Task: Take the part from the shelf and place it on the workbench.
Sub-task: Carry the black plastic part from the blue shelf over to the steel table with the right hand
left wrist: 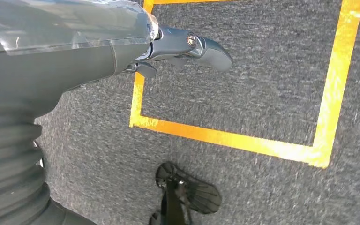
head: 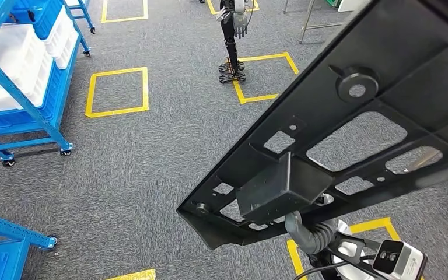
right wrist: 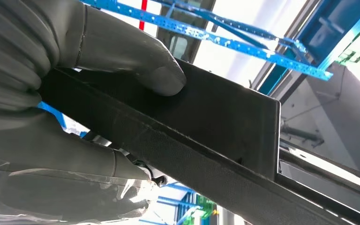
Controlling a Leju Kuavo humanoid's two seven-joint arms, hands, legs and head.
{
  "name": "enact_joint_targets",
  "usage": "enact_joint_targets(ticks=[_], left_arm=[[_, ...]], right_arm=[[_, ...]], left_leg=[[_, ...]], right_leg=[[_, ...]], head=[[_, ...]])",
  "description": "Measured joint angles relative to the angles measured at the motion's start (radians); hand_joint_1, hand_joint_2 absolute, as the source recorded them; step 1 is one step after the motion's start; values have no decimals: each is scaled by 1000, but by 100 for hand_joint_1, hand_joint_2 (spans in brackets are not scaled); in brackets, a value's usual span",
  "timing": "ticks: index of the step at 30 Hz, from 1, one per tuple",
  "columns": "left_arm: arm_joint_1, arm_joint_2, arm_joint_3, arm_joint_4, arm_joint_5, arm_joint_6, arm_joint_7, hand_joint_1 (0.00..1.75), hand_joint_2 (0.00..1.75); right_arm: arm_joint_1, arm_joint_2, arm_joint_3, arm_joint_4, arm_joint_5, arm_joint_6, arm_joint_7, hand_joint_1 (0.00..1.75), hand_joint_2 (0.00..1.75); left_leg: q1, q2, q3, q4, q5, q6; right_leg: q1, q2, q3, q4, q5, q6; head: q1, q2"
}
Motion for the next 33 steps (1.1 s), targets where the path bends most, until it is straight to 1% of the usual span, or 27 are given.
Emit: enact_joint_targets(ticks=[2,4,5,6,7,8,9,11,12,13,15,16,17,18,19,20,21,22,23,24,25,26,27,28,30,31,33], left_arm=[[-3,0,1,0,5,1,2,0,175],[-3,0,3,0,7,1,3,0,175],[-2,0,4,0,7,0,4,0,175],[-2,0,6,0,8,1,4,0,175],[-2,0,6,0,8,1,5,0,175],[-3,0,7,0,9,1,6,0,175],[-4,-1,7,0,9,3,7,0,175],[-4,-3,10,0,10,7,10,0,175],[-3,-4,12,0,10,10,12,0,175],[-3,-4,15,0,10,12,14,0,175],[-4,-5,21,0,10,15,16,0,175],[-6,-6,22,0,10,15,17,0,175],[-6,-6,23,0,9,13,17,0,175],[-6,-6,23,0,8,12,16,0,175],[-5,-6,23,0,7,10,16,0,175],[-3,-6,23,0,6,8,15,0,175],[0,-6,24,0,4,7,15,0,175],[2,-5,24,0,1,6,15,0,175],[3,-5,24,0,-1,4,14,0,175],[3,-4,23,0,-4,1,13,0,175],[3,-3,23,0,-6,-2,10,0,175],[2,-1,23,0,-9,-6,7,0,175],[2,1,23,0,-11,-10,3,0,175],[1,3,23,0,-13,-13,-1,0,175],[-4,4,22,-1,-13,-18,-5,0,175],[-8,4,22,-1,-13,-18,-6,0,175],[-12,4,22,-1,-12,-16,-6,0,175]], right_arm=[[-23,2,4,8,-7,0,7,175,175],[-46,6,11,15,-11,-1,20,175,175],[-53,10,14,19,-11,-2,27,175,175],[-56,13,17,23,-11,-3,32,175,175],[-57,16,20,25,-12,-3,35,175,175],[-57,19,22,27,-11,-2,38,175,175],[-57,21,25,28,-10,-1,38,175,175],[-58,24,30,29,-7,3,36,175,175],[-58,26,33,30,-5,5,34,175,175],[-58,27,36,31,-4,7,32,175,175],[-58,30,40,33,-1,9,27,175,175],[-57,31,41,34,1,10,23,175,175],[-55,33,43,34,4,10,19,175,175],[-52,34,43,34,6,10,14,175,175],[-47,35,44,34,8,10,8,175,175],[-40,35,44,35,8,10,3,175,175],[-31,35,44,35,9,10,-2,175,175],[-22,35,44,35,8,11,-6,175,175],[-14,35,44,34,8,13,-9,175,175],[-8,35,44,34,7,14,-10,175,175],[-5,35,44,33,6,16,-10,175,175],[-4,35,44,32,6,16,-9,175,175],[-4,35,44,32,6,16,-8,175,175],[-4,35,43,31,4,15,-5,175,175],[-6,35,41,30,-5,14,2,175,175],[-8,35,38,30,-12,15,5,175,175],[-21,34,32,32,-28,19,13,175,175]], left_leg=[[1,22,1,-9,8,15],[-1,47,0,-13,10,25],[-3,59,-1,-13,10,27],[-4,71,-1,-12,9,27],[-4,82,-1,-12,8,27],[-4,93,0,-12,7,26],[-4,102,2,-12,5,23],[-8,118,8,-10,0,15],[-10,125,10,-9,-3,10],[-12,133,12,-9,-5,5],[-13,151,15,-10,-10,-6],[-11,147,15,-4,-17,-12],[-9,133,9,17,-33,-16],[-6,112,-9,59,-59,-20],[-5,88,-37,123,-92,-23],[-4,74,-72,196,-125,-25],[-4,67,-104,257,-145,-26],[-4,64,-121,287,-146,-27],[-4,63,-119,275,-125,-26],[-4,59,-99,224,-88,-24],[-3,44,-68,152,-46,-22],[-1,24,-38,82,-17,-19],[0,6,-17,34,-1,-17],[-1,-7,-7,9,3,-13],[-2,1,-5,2,3,-3],[-2,11,-5,-2,6,4],[0,32,-4,-11,13,18]], right_leg=[[2,-39,-20,36,-24,7],[4,-91,-75,147,-84,11],[2,-100,-108,215,-112,13],[0,-104,-133,267,-128,15],[-2,-107,-140,284,-124,16],[-4,-111,-126,259,-102,17],[-4,-121,-93,197,-69,16],[1,-163,-18,57,-21,9],[6,-176,3,16,-12,4],[10,-182,9,-1,-13,-1],[13,-160,8,-4,-11,-11],[11,-150,10,-8,-9,-16],[8,-141,12,-12,-6,-23],[6,-132,15,-16,-5,-28],[6,-123,16,-16,-5,-32],[6,-113,16,-16,-5,-35],[7,-102,17,-16,-5,-36],[8,-89,18,-15,-5,-36],[8,-76,19,-15,-6,-35],[8,-64,22,-13,-7,-34],[7,-52,23,-12,-8,-32],[8,-41,23,-8,-9,-28],[8,-30,20,-5,-10,-23],[8,-21,16,-4,-9,-17],[6,-3,7,-4,-3,-4],[5,-10,4,-1,-5,1],[6,-55,-19,47,-38,9]], head=[[0,0],[0,0],[0,0],[0,0],[0,0],[0,0],[0,0],[0,0],[0,0],[0,0],[0,0],[0,0],[0,0],[0,0],[0,0],[0,0],[0,0],[0,0],[0,0],[0,0],[0,0],[0,0],[0,0],[0,0],[0,0],[0,0],[0,0]])
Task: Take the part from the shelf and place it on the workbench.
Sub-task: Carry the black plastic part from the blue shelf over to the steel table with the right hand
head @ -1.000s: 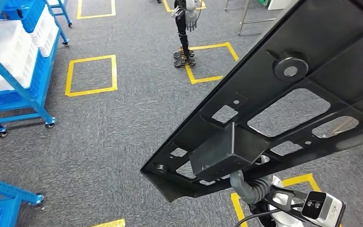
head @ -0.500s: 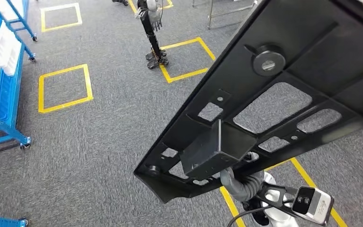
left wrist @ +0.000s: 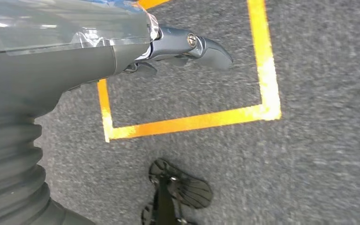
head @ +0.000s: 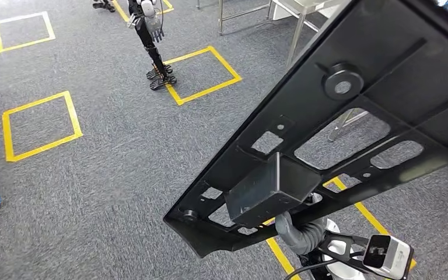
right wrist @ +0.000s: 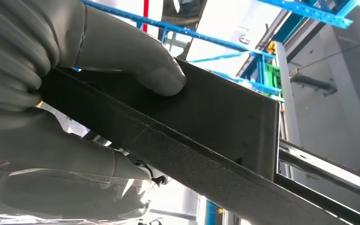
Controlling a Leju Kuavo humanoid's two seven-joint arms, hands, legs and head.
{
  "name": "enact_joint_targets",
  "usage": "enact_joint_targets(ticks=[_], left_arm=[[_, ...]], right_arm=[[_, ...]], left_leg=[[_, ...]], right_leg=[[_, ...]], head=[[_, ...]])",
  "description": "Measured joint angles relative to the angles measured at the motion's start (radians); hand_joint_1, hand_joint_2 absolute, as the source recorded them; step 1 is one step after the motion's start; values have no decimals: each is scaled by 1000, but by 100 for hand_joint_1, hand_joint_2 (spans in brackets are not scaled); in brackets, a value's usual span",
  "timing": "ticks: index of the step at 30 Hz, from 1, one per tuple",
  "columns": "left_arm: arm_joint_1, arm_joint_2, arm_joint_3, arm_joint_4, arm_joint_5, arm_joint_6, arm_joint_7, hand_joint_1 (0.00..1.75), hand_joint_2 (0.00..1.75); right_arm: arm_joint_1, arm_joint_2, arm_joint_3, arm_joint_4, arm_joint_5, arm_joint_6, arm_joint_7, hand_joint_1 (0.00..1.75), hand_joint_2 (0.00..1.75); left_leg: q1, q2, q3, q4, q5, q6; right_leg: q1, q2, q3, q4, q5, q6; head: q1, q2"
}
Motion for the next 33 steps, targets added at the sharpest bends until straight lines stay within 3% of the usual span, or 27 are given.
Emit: enact_joint_targets(ticks=[1,3,4,5,6,8,10,11,13,15,17,18,19,20,21,22,24,26,28,30,32,33], left_arm=[[0,0,0,0,1,3,2,0,175],[3,0,0,0,2,12,9,0,175],[4,0,1,0,3,16,13,0,175],[4,0,1,0,5,20,17,0,175],[3,-1,1,0,7,23,21,0,175],[2,-3,2,0,10,32,29,0,175],[2,-6,2,0,13,40,33,0,175],[2,-7,3,0,15,44,35,0,175],[2,-9,3,0,18,48,37,0,175],[1,-10,3,0,18,44,34,0,175],[4,-10,3,0,13,30,23,0,175],[6,-9,3,0,9,21,17,0,175],[8,-8,3,0,3,13,11,0,175],[10,-8,3,0,-1,6,7,0,175],[11,-7,3,0,-6,2,3,0,175],[12,-6,2,0,-9,-2,1,0,175],[13,-4,2,0,-15,-4,-1,0,175],[14,-4,1,0,-18,-1,3,0,175],[14,-4,1,0,-20,3,9,0,175],[13,-4,1,0,-21,6,16,0,175],[15,-5,0,0,-23,8,21,0,175],[18,-5,0,0,-23,8,24,0,175]], right_arm=[[-9,0,-2,2,-8,3,5,175,175],[-29,0,-3,9,-21,8,16,175,175],[-37,0,-3,14,-26,9,23,175,175],[-45,1,-3,20,-30,10,29,175,175],[-54,3,-3,25,-33,11,34,175,175],[-69,7,-3,33,-37,8,36,175,175],[-72,11,-3,35,-33,1,25,175,175],[-67,13,-3,35,-25,-5,15,175,175],[-52,17,-3,35,-2,-17,-2,175,175],[-39,24,-1,34,19,-27,-12,175,175],[-29,31,1,30,33,-38,-17,175,175],[-21,33,3,26,37,-45,-19,175,175],[-12,33,3,21,40,-52,-21,175,175],[-2,33,3,16,41,-57,-23,175,175],[7,32,2,10,40,-61,-24,175,175],[14,31,2,3,40,-64,-25,175,175],[28,31,1,-14,40,-69,-27,175,175],[41,30,-1,-29,42,-72,-29,175,175],[54,29,-3,-38,47,-72,-30,175,175],[59,27,-4,-43,53,-73,-30,175,175],[59,25,-5,-44,56,-73,-26,175,175],[58,24,-5,-43,55,-73,-19,175,175]], left_leg=[[-1,11,-1,-1,1,5],[-4,36,-3,-1,0,8],[-5,48,-3,-1,0,9],[-5,59,-3,-1,-1,8],[-5,69,-2,-1,-2,7],[-6,86,3,0,-5,2],[-10,98,6,1,-9,-8],[-12,104,7,1,-11,-13],[-11,114,10,2,-15,-26],[-7,88,0,34,-41,-37],[-4,46,-48,146,-103,-44],[-3,36,-83,220,-135,-46],[-3,32,-113,279,-153,-47],[-3,31,-129,307,-152,-48],[-3,30,-125,289,-129,-47],[-2,26,-102,234,-91,-47],[4,-15,-41,89,-24,-43],[6,-51,-13,23,-9,-36],[5,-41,-11,18,-9,-24],[6,-19,-8,9,-3,-8],[4,7,-6,3,-1,4],[2,20,-7,3,-1,8]], right_leg=[[-1,-28,-26,55,-31,2],[-4,-49,-93,193,-92,8],[-7,-51,-114,237,-102,11],[-8,-54,-117,243,-93,13],[-10,-59,-98,208,-67,13],[-8,-89,-19,61,-4,8],[0,-114,33,-40,23,-2],[4,-116,38,-54,21,-7],[5,-97,36,-57,25,-17],[0,-79,39,-64,29,-29],[-3,-62,41,-66,32,-38],[-2,-52,41,-66,32,-40],[-1,-40,41,-66,32,-40],[-1,-29,41,-65,32,-40],[-1,-16,43,-64,32,-40],[-1,-4,44,-62,31,-38],[-1,19,42,-56,27,-32],[-2,40,33,-50,28,-19],[-4,60,25,-51,33,-5],[-3,32,15,-33,20,6],[-3,-27,-28,59,-36,14],[-4,-44,-62,129,-70,18]], head=[[0,0],[0,0],[0,0],[0,0],[0,0],[0,0],[0,0],[0,0],[0,0],[0,0],[0,0],[0,0],[0,0],[0,0],[0,0],[0,0],[0,0],[0,0],[0,0],[0,0],[0,0],[0,0]])
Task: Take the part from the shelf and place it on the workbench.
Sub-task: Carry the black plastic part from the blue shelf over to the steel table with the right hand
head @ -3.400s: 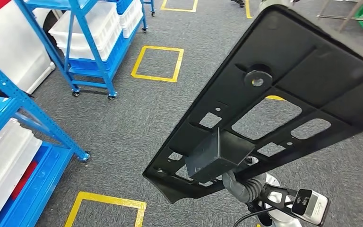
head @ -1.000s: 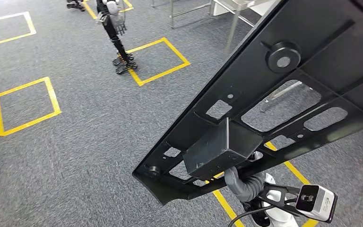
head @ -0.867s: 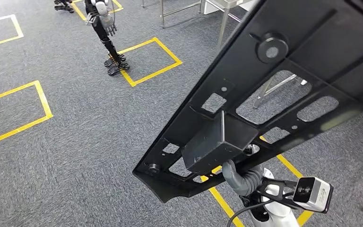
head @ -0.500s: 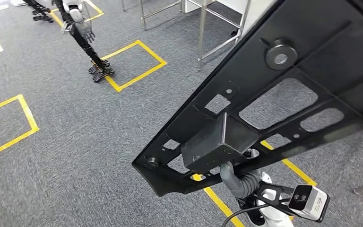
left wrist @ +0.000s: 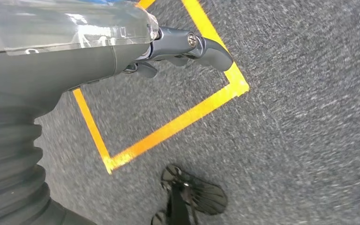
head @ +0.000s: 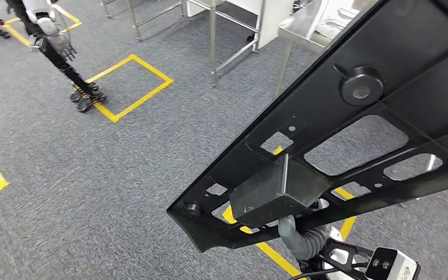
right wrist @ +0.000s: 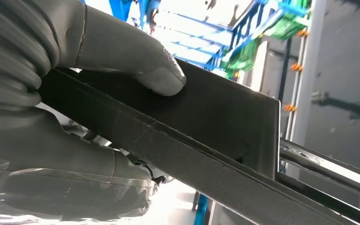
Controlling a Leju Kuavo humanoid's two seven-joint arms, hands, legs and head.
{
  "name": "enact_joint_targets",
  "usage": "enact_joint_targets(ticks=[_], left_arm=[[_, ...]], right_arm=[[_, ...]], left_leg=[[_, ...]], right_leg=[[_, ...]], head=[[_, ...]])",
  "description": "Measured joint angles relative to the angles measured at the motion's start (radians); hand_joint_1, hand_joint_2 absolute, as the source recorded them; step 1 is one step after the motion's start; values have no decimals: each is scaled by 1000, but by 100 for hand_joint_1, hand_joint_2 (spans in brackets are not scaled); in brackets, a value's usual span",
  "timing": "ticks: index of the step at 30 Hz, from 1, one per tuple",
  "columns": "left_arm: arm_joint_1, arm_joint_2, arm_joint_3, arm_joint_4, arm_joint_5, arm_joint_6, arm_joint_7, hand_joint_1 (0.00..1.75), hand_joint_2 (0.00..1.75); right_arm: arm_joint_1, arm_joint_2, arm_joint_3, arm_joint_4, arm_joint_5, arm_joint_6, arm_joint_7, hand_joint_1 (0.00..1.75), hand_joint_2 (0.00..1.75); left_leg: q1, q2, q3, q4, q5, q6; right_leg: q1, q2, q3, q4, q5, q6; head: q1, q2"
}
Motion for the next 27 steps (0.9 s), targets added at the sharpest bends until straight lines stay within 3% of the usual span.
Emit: enact_joint_targets(ticks=[1,2,3,5,7,8,10,11,13,15,16,17,18,19,20,22,24,26,27], left_arm=[[2,0,0,0,0,0,2,0,175],[3,0,0,0,0,1,4,0,175],[3,-2,0,0,0,3,6,0,175],[-1,-6,0,0,3,7,8,0,175],[-4,-13,1,0,8,9,9,0,175],[-6,-16,1,0,9,10,9,0,175],[-10,-20,1,0,10,11,10,0,175],[-13,-23,2,0,11,10,11,0,175],[-14,-28,2,0,13,7,12,0,175],[-12,-32,2,0,17,5,13,0,175],[-12,-33,3,0,19,6,14,0,175],[-11,-35,3,0,20,6,14,0,175],[-11,-36,4,0,21,5,14,0,175],[-12,-37,4,0,22,4,14,0,175],[-12,-37,4,0,22,2,13,0,175],[-13,-37,6,0,23,-5,12,0,175],[-12,-36,8,0,23,-12,12,0,175],[-13,-35,9,0,24,-15,14,0,175],[-14,-35,9,0,24,-15,14,0,175]], right_arm=[[0,-1,0,3,-1,1,11,175,175],[0,-3,0,8,-4,4,26,175,175],[-1,-5,0,16,-6,9,42,175,175],[-12,-11,3,45,-9,25,69,175,175],[-36,-16,13,83,-12,41,82,175,175],[-49,-18,19,104,-14,48,86,175,175],[-68,-21,31,140,-18,58,92,175,175],[-75,-22,36,154,-20,61,95,175,175],[-103,-23,54,185,-21,77,107,175,175],[-150,-21,88,231,-18,97,124,175,175],[-175,-19,111,260,-16,105,131,175,175],[-199,-16,137,289,-13,110,135,175,175],[-225,-14,165,316,-13,110,138,175,175],[-249,-11,193,337,-17,105,139,175,175],[-271,-10,216,352,-25,94,139,175,175],[-302,-8,244,363,-49,67,137,175,175],[-316,-10,249,363,-70,46,134,175,175],[-317,-17,247,357,-87,34,131,175,175],[-316,-22,243,350,-93,32,128,175,175]], left_leg=[[-2,13,-1,0,0,1],[-3,26,-1,0,-1,1],[-4,38,-1,0,-1,1],[-4,57,2,0,-3,-2],[-8,73,6,1,-7,-9],[-10,80,7,2,-8,-14],[-11,95,11,0,-9,-25],[-10,94,12,1,-11,-30],[-7,62,-4,43,-40,-41],[-4,20,-62,164,-101,-49],[-4,13,-97,233,-128,-52],[-3,11,-125,283,-139,-55],[-2,10,-135,294,-129,-57],[0,8,-126,265,-100,-58],[2,2,-100,201,-60,-59],[7,-30,-44,72,-5,-55],[7,-48,-25,25,3,-44],[5,-33,-26,21,6,-28],[4,-25,-25,18,8,-19]], right_leg=[[-2,-6,-31,64,-25,3],[-4,-8,-49,99,-32,5],[-5,-11,-47,98,-21,6],[-4,-30,20,-20,43,1],[5,-62,90,-150,86,-12],[9,-70,104,-180,92,-18],[12,-58,104,-189,94,-28],[10,-50,105,-193,97,-33],[3,-34,109,-203,105,-45],[0,-14,108,-206,110,-53],[0,-2,106,-205,111,-54],[0,9,106,-204,111,-54],[0,21,105,-201,110,-53],[0,33,106,-198,109,-52],[-1,44,106,-194,107,-48],[-1,61,103,-184,101,-38],[1,74,95,-178,99,-26],[-2,81,90,-178,100,-14],[-3,69,86,-169,94,-9]], head=[[0,0],[0,0],[0,0],[0,0],[0,0],[0,0],[0,0],[0,0],[0,0],[0,0],[0,0],[0,0],[0,0],[0,0],[0,0],[0,0],[0,0],[0,0],[0,0]])
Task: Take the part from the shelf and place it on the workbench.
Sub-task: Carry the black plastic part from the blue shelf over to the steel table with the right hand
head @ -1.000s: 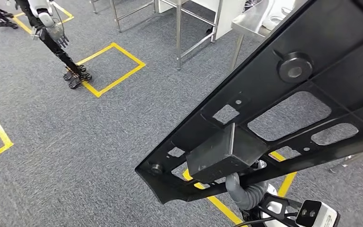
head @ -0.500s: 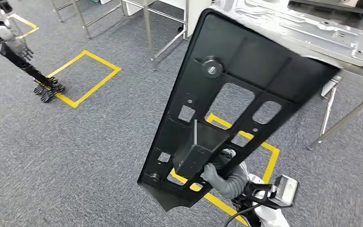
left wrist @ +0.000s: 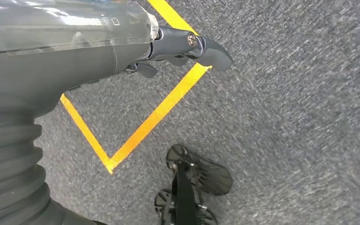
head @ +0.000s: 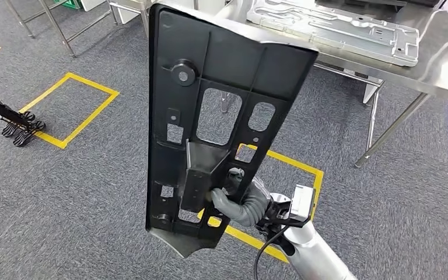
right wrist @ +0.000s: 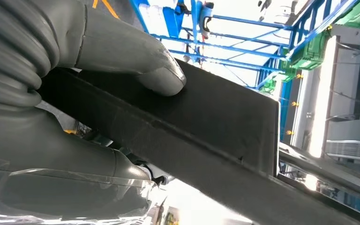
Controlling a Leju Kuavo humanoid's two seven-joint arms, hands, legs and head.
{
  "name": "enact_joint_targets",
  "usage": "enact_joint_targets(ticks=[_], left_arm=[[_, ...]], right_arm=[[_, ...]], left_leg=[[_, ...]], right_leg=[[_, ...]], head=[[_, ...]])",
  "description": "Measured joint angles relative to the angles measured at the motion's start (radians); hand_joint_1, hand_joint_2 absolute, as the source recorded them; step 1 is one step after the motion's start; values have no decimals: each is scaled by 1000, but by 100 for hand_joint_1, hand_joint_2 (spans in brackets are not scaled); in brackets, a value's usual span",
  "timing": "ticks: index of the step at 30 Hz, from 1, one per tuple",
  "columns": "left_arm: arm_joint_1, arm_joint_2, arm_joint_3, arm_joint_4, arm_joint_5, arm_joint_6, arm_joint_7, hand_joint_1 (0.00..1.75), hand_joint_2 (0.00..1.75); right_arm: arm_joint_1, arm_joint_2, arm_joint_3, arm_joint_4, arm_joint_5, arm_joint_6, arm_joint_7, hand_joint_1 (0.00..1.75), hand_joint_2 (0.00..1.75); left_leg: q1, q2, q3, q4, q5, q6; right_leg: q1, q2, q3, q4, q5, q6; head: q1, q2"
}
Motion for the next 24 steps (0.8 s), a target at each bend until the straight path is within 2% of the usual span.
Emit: enact_joint_targets(ticks=[1,3,4,5,6,7,8,10,11,12,14,15,16,18,20,21,22,23,24], left_arm=[[-1,0,0,0,0,0,-1,0,175],[2,1,1,0,0,0,-2,0,175],[4,1,2,0,0,0,-4,0,175],[6,2,3,0,0,0,-4,0,175],[6,2,4,0,0,0,-6,0,175],[5,2,6,0,0,0,-7,0,175],[4,2,8,0,0,-1,-9,0,175],[3,0,10,0,-1,-6,-11,0,175],[3,0,10,0,-2,-10,-12,0,175],[3,-1,10,0,-4,-14,-13,0,175],[1,-1,10,0,-8,-20,-13,0,175],[-1,0,10,0,-10,-23,-13,0,175],[-2,0,10,0,-12,-27,-12,0,175],[-3,1,10,0,-15,-35,-9,0,175],[0,2,10,0,-17,-38,-7,0,175],[1,2,10,0,-16,-38,-6,0,175],[1,2,10,0,-16,-38,-6,0,175],[0,2,10,0,-16,-39,-5,0,175],[0,2,10,0,-15,-39,-5,0,175]], right_arm=[[1,-5,-7,-7,-5,-1,-2,175,175],[3,-15,-23,-20,-12,0,-7,175,175],[5,-19,-31,-23,-16,0,-10,175,175],[10,-24,-38,-25,-19,0,-14,175,175],[17,-30,-48,-28,-23,2,-18,175,175],[26,-37,-61,-34,-27,5,-23,175,175],[34,-43,-77,-41,-30,8,-27,175,175],[47,-55,-111,-58,-36,14,-34,175,175],[51,-59,-127,-66,-37,17,-36,175,175],[56,-63,-140,-74,-38,19,-37,175,175],[69,-71,-163,-84,-39,23,-38,175,175],[75,-76,-173,-89,-39,24,-39,175,175],[79,-80,-181,-93,-39,25,-39,175,175],[87,-83,-193,-97,-40,27,-39,175,175],[102,-84,-200,-99,-36,26,-37,175,175],[112,-84,-203,-99,-33,26,-36,175,175],[120,-84,-204,-99,-29,27,-36,175,175],[125,-84,-204,-99,-25,28,-37,175,175],[127,-84,-204,-99,-22,31,-38,175,175]], left_leg=[[0,9,1,-3,2,8],[-2,29,2,-6,2,17],[-4,40,2,-6,1,20],[-6,51,2,-6,0,22],[-8,62,2,-5,-2,23],[-10,71,3,-5,-3,24],[-12,80,5,-4,-5,23],[-16,96,11,-4,-10,19],[-18,104,14,-4,-12,16],[-19,113,16,-5,-14,11],[-20,130,21,-8,-18,1],[-20,124,23,-4,-23,-5],[-18,107,19,13,-37,-10],[-14,57,-21,108,-91,-20],[-12,39,-82,233,-143,-27],[-11,37,-99,264,-146,-29],[-10,37,-97,255,-128,-31],[-8,33,-79,211,-95,-32],[-5,21,-49,141,-57,-31]], right_leg=[[0,-20,-12,24,-16,5],[-1,-64,-63,129,-73,11],[-2,-72,-96,193,-101,13],[-3,-75,-122,243,-116,14],[-3,-77,-132,261,-113,14],[-2,-80,-122,240,-92,12],[-1,-88,-93,184,-59,7],[10,-129,-24,50,-6,-9],[17,-145,-4,8,5,-16],[22,-152,3,-9,6,-22],[22,-131,4,-16,10,-29],[19,-120,7,-22,13,-32],[14,-110,11,-28,17,-37],[9,-91,16,-35,21,-44],[8,-69,16,-33,20,-48],[8,-57,16,-31,20,-47],[7,-44,16,-29,19,-46],[6,-32,16,-26,17,-44],[4,-19,16,-22,15,-40]], head=[[0,0],[0,0],[0,0],[0,0],[0,0],[0,0],[0,0],[0,0],[0,0],[0,0],[0,0],[0,0],[0,0],[0,0],[0,0],[0,0],[0,0],[0,0],[0,0]])
